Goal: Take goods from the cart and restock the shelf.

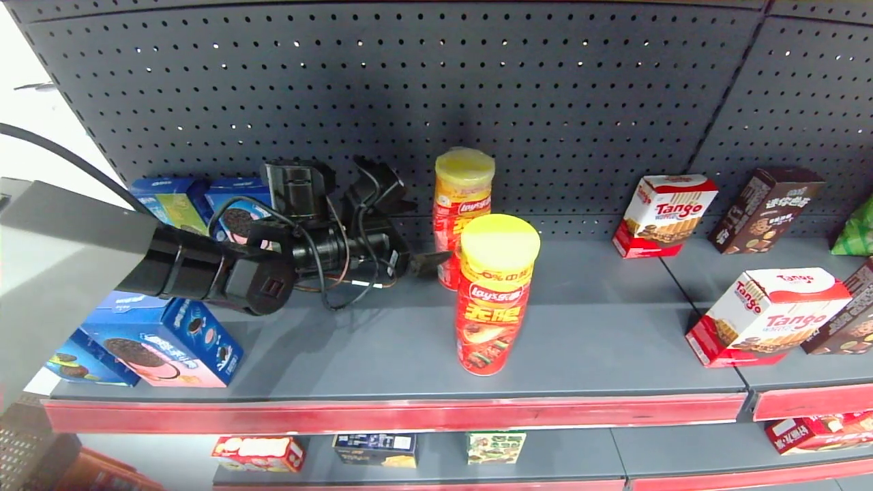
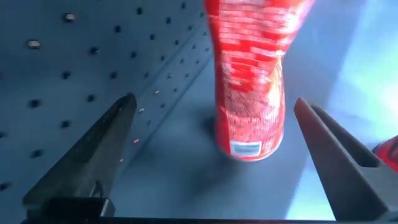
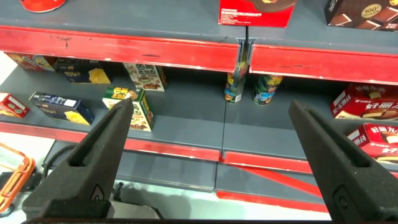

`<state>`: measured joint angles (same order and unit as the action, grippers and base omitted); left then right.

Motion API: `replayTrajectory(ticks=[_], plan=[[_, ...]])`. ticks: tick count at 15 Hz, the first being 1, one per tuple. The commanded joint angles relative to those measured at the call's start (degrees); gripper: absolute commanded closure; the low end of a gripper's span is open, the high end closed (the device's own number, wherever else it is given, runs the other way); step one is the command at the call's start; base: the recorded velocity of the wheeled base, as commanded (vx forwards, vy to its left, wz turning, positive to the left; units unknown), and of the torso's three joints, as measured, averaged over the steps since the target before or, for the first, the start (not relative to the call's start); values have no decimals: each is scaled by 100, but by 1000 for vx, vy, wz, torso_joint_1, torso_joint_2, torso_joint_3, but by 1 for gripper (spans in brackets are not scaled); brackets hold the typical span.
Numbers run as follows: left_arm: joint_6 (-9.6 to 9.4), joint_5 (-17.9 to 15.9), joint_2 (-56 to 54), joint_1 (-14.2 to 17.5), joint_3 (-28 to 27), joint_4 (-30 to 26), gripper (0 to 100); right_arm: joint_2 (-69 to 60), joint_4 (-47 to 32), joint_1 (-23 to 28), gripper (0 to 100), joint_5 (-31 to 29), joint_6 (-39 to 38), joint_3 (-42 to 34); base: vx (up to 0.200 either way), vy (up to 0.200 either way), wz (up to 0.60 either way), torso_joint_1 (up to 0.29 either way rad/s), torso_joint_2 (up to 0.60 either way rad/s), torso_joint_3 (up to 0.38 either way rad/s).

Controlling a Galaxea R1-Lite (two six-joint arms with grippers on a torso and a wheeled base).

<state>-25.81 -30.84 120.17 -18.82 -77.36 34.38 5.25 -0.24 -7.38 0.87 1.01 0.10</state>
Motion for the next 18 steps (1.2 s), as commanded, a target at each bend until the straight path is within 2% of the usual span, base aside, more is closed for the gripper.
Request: replayTrajectory(ticks=[1, 3, 10, 18], plan=[[-65, 219, -82, -7, 11, -1, 0, 11, -2, -1, 0, 1, 4, -1, 0, 0, 0, 0, 0, 0], [-82, 395, -64, -16, 11, 8, 0, 11, 7, -1, 0, 1, 4, -1, 0, 0, 0, 0, 0, 0], [-74, 641, -38, 63, -33, 8, 0, 2, 7, -1, 0, 1, 4, -1, 0, 0, 0, 0, 0, 0], [-74, 720, -12, 160, 55, 52, 0, 2, -2, -1, 0, 1, 4, -1, 0, 0, 0, 0, 0, 0]])
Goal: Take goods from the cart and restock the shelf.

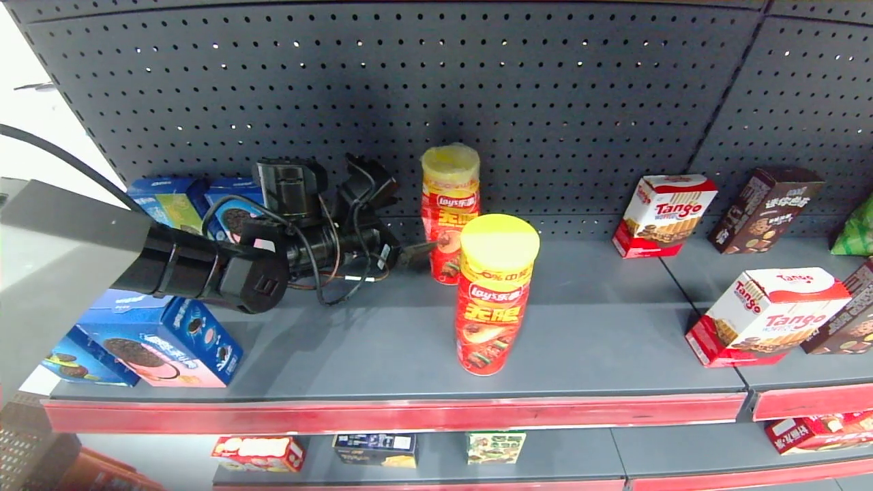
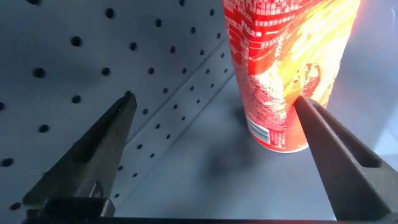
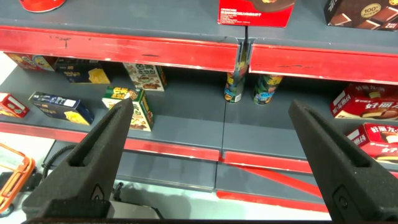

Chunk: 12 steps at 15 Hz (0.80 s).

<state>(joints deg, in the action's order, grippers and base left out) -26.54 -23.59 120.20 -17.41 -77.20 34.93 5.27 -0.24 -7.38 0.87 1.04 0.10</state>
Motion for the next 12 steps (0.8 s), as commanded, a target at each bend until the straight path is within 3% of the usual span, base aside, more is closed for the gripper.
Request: replayTrajectory(ticks=[1, 4, 5, 7, 12], plan=[[-9, -5, -76, 36, 83, -3, 0, 1, -2, -1, 0, 1, 2, -1, 0, 0, 0, 0, 0, 0], [-18, -5, -181, 115, 197, -47, 0, 1, -2, -1, 0, 1, 2, -1, 0, 0, 0, 0, 0, 0], [-97, 3, -190, 132, 250, -56, 0, 1, 7, -1, 0, 1, 2, -1, 0, 0, 0, 0, 0, 0], [-326, 214, -172, 212, 250, -65, 0, 9, 7, -1, 0, 1, 2, -1, 0, 0, 0, 0, 0, 0], [-361, 663, -5, 132, 153, -12, 0, 9, 7, -1, 0, 1, 2, -1, 0, 0, 0, 0, 0, 0]])
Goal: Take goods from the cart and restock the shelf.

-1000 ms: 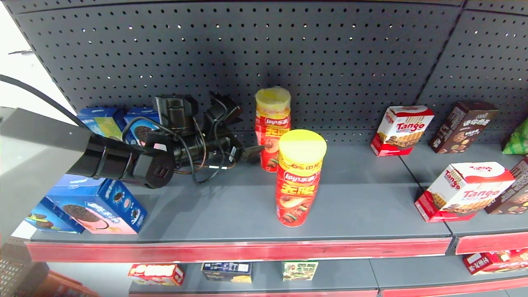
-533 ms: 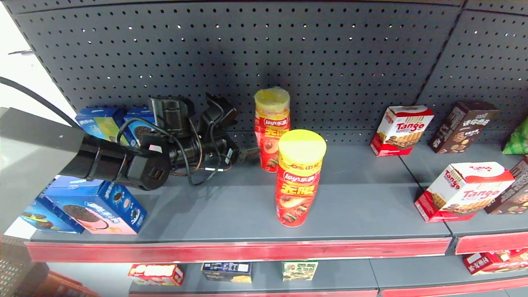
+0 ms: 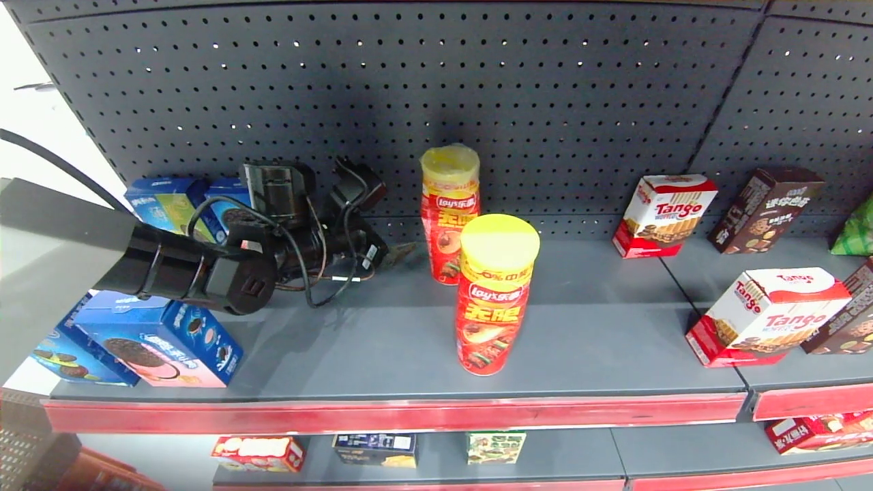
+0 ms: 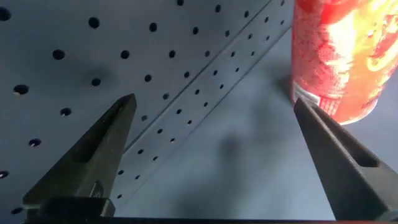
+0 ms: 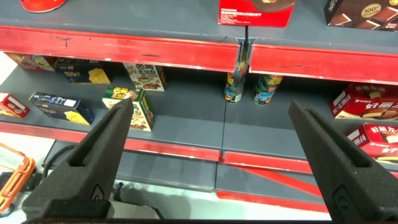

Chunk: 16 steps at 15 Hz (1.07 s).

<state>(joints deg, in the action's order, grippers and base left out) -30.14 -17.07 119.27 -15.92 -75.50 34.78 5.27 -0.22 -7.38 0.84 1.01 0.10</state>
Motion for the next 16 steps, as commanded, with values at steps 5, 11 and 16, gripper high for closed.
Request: replayTrajectory(ticks=[5, 11, 16], plan=[[8, 63, 254, -175, -150, 11, 0, 9, 4, -1, 0, 4, 4, -1, 0, 0, 0, 0, 0, 0], [34, 98, 325, -368, -264, 2, 0, 1, -4, -1, 0, 4, 4, -1, 0, 0, 0, 0, 0, 0], [43, 116, 333, -412, -273, 20, 0, 1, 4, -1, 0, 4, 4, -1, 0, 0, 0, 0, 0, 0]])
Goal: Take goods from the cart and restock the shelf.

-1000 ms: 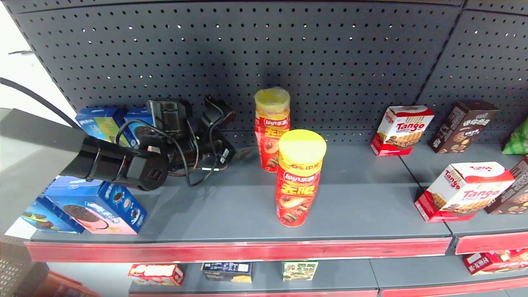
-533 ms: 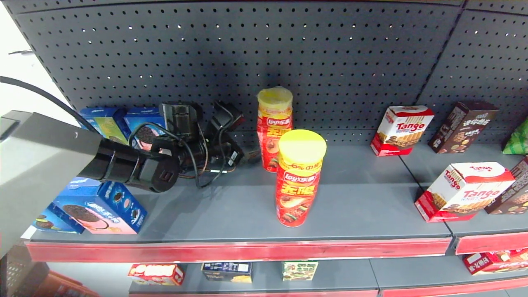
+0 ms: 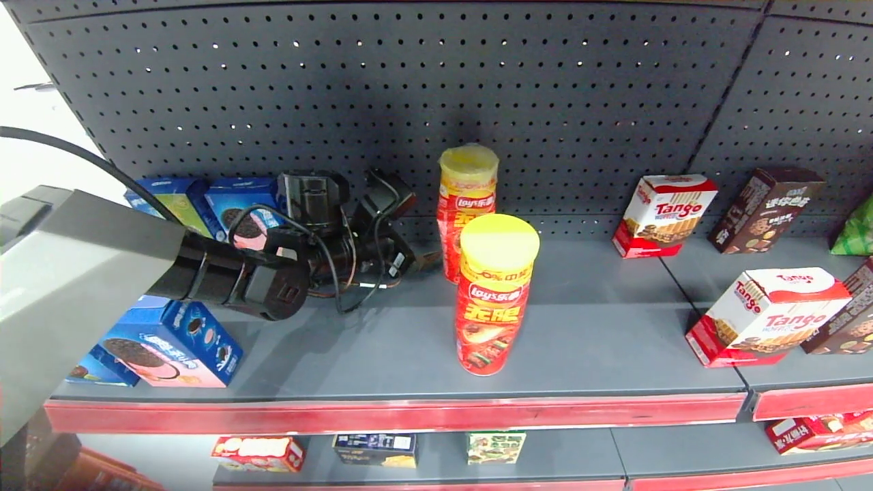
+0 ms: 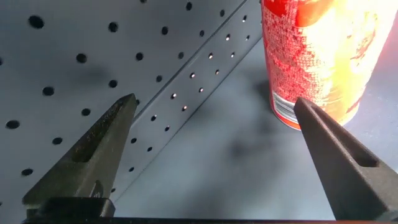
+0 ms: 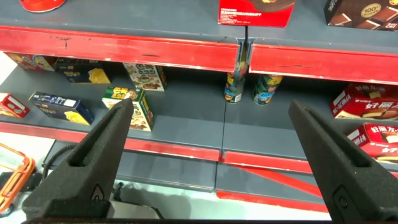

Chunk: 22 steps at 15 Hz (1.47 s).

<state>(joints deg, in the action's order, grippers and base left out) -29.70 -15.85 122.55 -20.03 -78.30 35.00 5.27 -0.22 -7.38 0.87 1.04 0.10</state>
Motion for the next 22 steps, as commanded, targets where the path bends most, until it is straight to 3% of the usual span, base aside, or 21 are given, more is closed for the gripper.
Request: replayTrajectory(ticks=[1, 4, 6, 7, 8, 10, 12, 14, 15, 17, 18, 20, 22], plan=[[17, 20, -12, 8, -10, 77, 0, 9, -4, -1, 0, 1, 2, -1, 0, 0, 0, 0, 0, 0], [69, 135, -337, 175, 43, 218, 0, 9, -4, -1, 0, 1, 2, -1, 0, 0, 0, 0, 0, 0], [140, 398, -838, 236, 271, 218, 0, 1, -4, -1, 0, 1, 2, -1, 0, 0, 0, 0, 0, 0], [298, 600, -1190, 201, 535, 253, 0, 1, -4, -1, 0, 1, 2, -1, 0, 0, 0, 0, 0, 0], [623, 987, -1691, 96, 1054, 332, 0, 1, -4, -1, 0, 1, 2, -1, 0, 0, 0, 0, 0, 0], [834, 1347, -2192, -63, 1607, 455, 0, 9, -4, -1, 0, 1, 2, -1, 0, 0, 0, 0, 0, 0], [790, 1699, -2605, -142, 2258, 473, 0, 1, 4, -1, 0, 1, 2, -1, 0, 0, 0, 0, 0, 0], [834, 2244, -2904, -484, 2706, 473, 0, 53, -13, -97, 0, 10, 11, -1, 0, 0, 0, 0, 0, 0], [834, 2314, -2930, -537, 2776, 482, 0, 71, -13, -150, 0, 10, 11, -1, 0, 0, 0, 0, 0, 0], [834, 2411, -2886, -590, 3049, 1334, 0, 36, -13, -361, 0, 10, 19, 17, 0, 0, 0, 0, 0, 0], [825, 2402, -2781, -590, 2943, 1422, 0, 36, 22, -370, 0, 1, -7, 148, 0, 0, 0, 0, 0, 0], [834, 2402, -2763, -572, 2926, 1466, 0, 1802, -145, -528, 0, 98, -613, 2337, 0, 0, 0, 0, 0, 0], [834, 2411, -2737, -546, 2908, 1483, 0, 2602, -312, -801, 0, 142, -613, 3075, 0, 0, 0, 0, 0, 0]])
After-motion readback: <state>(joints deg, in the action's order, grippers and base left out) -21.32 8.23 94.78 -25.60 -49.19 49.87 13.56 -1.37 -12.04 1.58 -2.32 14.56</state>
